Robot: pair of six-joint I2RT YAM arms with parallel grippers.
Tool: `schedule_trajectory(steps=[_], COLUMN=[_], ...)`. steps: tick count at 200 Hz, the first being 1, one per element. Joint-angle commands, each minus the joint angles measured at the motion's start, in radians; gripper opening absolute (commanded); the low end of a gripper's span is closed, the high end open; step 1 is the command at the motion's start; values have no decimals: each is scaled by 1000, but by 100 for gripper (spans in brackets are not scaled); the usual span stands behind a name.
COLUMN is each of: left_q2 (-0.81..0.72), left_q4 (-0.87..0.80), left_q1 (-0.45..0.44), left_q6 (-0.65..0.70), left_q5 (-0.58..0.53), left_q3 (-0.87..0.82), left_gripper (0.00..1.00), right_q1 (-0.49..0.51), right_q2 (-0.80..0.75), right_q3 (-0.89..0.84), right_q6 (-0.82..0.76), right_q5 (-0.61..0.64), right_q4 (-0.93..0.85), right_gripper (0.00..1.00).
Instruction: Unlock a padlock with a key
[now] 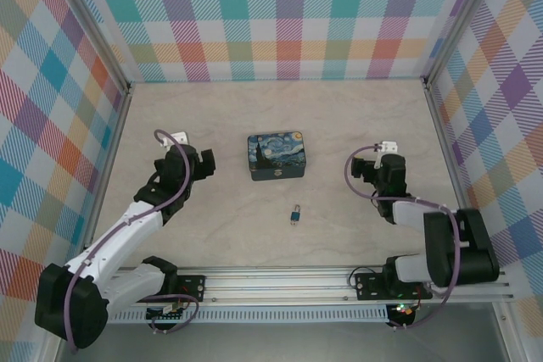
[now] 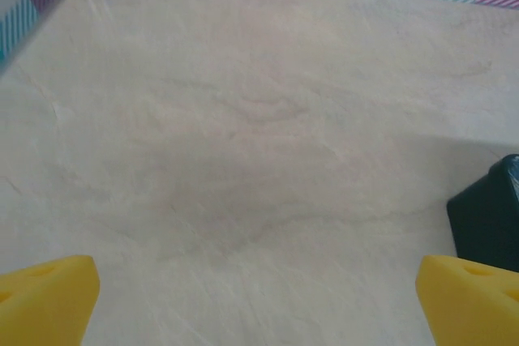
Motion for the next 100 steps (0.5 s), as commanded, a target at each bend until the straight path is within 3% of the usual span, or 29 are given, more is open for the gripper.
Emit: schedule_trajectory(steps=[1, 12, 23, 40, 100], left_q2=[0, 19, 43, 77, 244], left_q4=[196, 221, 245, 322, 662], left_q1=[13, 21, 32, 64, 173], left_q6=[202, 234, 257, 268, 250], left_q5=[-79, -82, -73, -40, 109], left_q3=[-69, -80, -91, -126, -224], left_gripper=[100, 100, 100, 100, 100], right_q1=[-35, -41, -48, -70, -77], right_q2=[106, 163, 137, 146, 147], right_q3=[-36, -27, 21, 60, 57], right_q6=[-33, -36, -26, -7, -5], right_q5=[-68, -76, -88, -111, -119], right_q4=[335, 390, 241, 184, 196], right_gripper=[100, 100, 100, 100, 100])
